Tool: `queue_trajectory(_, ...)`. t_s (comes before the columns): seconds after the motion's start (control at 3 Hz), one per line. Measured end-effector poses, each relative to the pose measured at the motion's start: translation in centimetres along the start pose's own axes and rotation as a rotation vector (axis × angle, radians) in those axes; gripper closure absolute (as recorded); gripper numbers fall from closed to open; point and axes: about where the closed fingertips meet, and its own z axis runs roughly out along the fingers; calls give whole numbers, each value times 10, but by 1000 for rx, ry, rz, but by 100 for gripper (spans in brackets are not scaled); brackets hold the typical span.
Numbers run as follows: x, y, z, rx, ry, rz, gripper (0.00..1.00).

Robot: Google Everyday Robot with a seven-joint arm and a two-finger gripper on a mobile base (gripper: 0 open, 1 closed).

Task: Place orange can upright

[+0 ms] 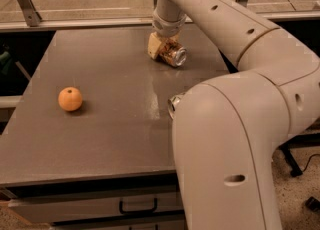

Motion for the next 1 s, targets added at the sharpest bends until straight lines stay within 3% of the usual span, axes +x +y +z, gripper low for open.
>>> queue_trajectory(0.33, -1, -7, -21, -31, -94, -48, 87)
queue_trajectory(0.67, 1, -22, -68, -134, -332, -109, 100)
queue_trajectory(1.0, 11, -38, -102, -247, -549, -161, 100)
